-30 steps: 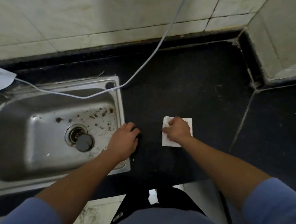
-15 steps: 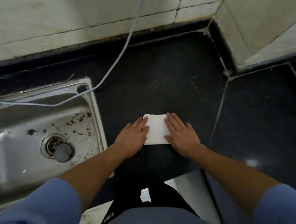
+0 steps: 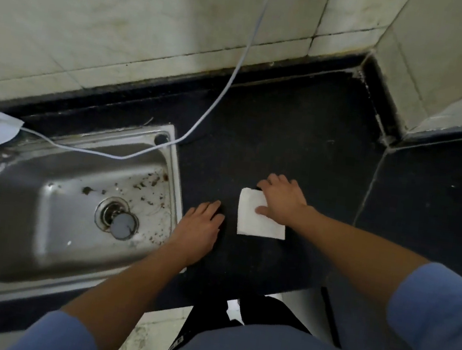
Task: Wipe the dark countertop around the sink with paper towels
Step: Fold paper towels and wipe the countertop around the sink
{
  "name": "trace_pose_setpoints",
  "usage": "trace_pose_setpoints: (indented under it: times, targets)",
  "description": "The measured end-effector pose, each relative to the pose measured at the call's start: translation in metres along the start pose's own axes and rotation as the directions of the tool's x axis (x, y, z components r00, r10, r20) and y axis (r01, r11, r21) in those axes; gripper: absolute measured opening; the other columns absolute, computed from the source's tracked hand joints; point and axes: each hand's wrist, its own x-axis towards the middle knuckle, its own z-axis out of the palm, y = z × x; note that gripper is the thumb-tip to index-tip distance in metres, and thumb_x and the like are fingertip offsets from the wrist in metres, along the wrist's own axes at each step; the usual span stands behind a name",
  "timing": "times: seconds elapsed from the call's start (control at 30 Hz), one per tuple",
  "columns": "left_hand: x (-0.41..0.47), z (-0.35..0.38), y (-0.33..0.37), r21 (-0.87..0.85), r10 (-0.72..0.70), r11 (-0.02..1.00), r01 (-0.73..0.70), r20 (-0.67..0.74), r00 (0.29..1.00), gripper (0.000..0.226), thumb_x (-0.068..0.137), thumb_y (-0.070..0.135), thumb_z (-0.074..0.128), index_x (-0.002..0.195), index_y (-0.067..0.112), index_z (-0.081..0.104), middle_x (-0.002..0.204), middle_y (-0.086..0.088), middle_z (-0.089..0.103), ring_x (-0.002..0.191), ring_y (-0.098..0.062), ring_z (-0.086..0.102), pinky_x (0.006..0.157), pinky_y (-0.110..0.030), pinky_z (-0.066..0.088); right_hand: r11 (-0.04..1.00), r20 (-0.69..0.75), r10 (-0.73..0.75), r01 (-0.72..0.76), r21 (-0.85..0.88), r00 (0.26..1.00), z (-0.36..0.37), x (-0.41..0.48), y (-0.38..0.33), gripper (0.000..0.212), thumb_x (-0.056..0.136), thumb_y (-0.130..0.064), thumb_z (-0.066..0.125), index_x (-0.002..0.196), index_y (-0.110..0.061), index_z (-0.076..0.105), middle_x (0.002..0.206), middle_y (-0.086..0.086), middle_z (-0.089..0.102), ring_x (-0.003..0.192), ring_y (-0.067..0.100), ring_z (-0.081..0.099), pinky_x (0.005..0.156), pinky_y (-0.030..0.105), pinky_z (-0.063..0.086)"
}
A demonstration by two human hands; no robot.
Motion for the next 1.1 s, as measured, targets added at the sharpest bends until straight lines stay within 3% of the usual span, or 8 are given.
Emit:
trace_pose_setpoints:
  times: [0.13,0.33,0.43,0.5,0.63,0.8,0.97,1.1]
  targets:
    - [-0.036,0.008,-0.011,-0.071,-0.118,0.991,0.113,-0.071,0.991,0.034,0.090,0.020,0.055,0.122,0.010,0.059,0.137,-0.014,0.049,0.123,-0.033,0.048,0.099,-0.043,0.042,0.994,0.168,0.048,-0.064,0.091,0.985,-0.009,0.018,-0.007,0.053,0.080,-0.041,0.069,0.123,-0.020,0.045,0.112,0.004,0.061,0.102,0.026,0.058,0.088,0.043,0.041]
    - [-0.051,0.007,-0.020,-0.136,-0.238,0.966,0.222,-0.115,0.964,0.030,0.090,0.021,0.054,0.118,0.012,0.060,0.122,-0.009,0.055,0.110,-0.028,0.052,0.089,-0.039,0.045,0.936,0.252,0.056,-0.138,0.323,0.966,-0.009,0.012,-0.010,0.022,0.079,-0.023,0.067,0.098,-0.015,0.062,0.098,0.004,0.063,0.087,0.024,0.061,0.064,0.029,0.045]
    - [-0.042,-0.010,-0.024,-0.142,-0.217,0.970,0.195,-0.155,0.964,0.027,0.091,0.022,0.053,0.115,0.014,0.061,0.115,-0.007,0.056,0.104,-0.026,0.055,0.085,-0.037,0.048,0.887,0.179,0.063,-0.138,0.441,0.982,-0.015,-0.010,-0.008,0.012,0.078,-0.023,0.068,0.081,-0.018,0.058,0.084,0.000,0.059,0.079,0.022,0.059,0.059,0.029,0.042]
    - [-0.032,-0.027,-0.024,-0.141,-0.188,0.976,0.164,-0.179,0.966,0.024,0.092,0.023,0.052,0.113,0.015,0.060,0.111,-0.005,0.056,0.101,-0.024,0.057,0.084,-0.038,0.049,0.868,0.060,0.093,-0.111,0.483,0.994,-0.021,-0.032,-0.007,0.019,0.078,-0.024,0.068,0.073,-0.020,0.050,0.076,-0.002,0.054,0.072,0.020,0.055,0.053,0.029,0.037]
    - [-0.012,-0.057,-0.020,-0.098,-0.051,0.995,0.030,-0.211,0.976,0.027,0.094,0.024,0.049,0.118,0.015,0.058,0.110,-0.005,0.056,0.098,-0.023,0.058,0.080,-0.035,0.048,0.882,-0.151,0.206,-0.116,0.456,0.967,-0.028,-0.084,-0.007,0.018,0.082,-0.037,0.065,0.086,-0.025,0.051,0.078,-0.005,0.054,0.074,0.019,0.054,0.057,0.030,0.037]
    - [-0.006,-0.077,-0.007,0.008,0.208,0.977,-0.211,-0.219,0.953,0.029,0.094,0.025,0.048,0.120,0.016,0.056,0.112,-0.005,0.056,0.102,-0.026,0.058,0.081,-0.038,0.050,0.797,-0.251,0.473,-0.289,0.530,0.844,-0.019,-0.163,-0.016,0.022,0.088,-0.044,0.057,0.095,-0.023,0.060,0.084,-0.003,0.061,0.080,0.020,0.058,0.063,0.032,0.039]
    - [-0.013,-0.076,0.047,0.129,0.498,0.867,-0.482,-0.147,0.855,0.026,0.093,0.025,0.048,0.115,0.015,0.057,0.110,-0.006,0.060,0.098,-0.028,0.060,0.079,-0.040,0.050,0.716,-0.318,0.670,-0.472,0.515,0.670,0.017,-0.265,-0.038,0.027,0.094,-0.043,0.049,0.101,-0.021,0.061,0.101,0.001,0.063,0.093,0.025,0.060,0.066,0.032,0.038]
    - [-0.031,-0.065,0.124,0.154,0.671,0.738,-0.657,-0.058,0.739,0.027,0.093,0.025,0.048,0.117,0.016,0.056,0.112,-0.006,0.062,0.099,-0.027,0.060,0.080,-0.036,0.049,0.589,-0.296,0.802,-0.600,0.541,0.519,0.054,-0.363,-0.059,0.028,0.095,-0.045,0.048,0.105,-0.022,0.061,0.108,0.000,0.062,0.099,0.026,0.059,0.070,0.034,0.041]
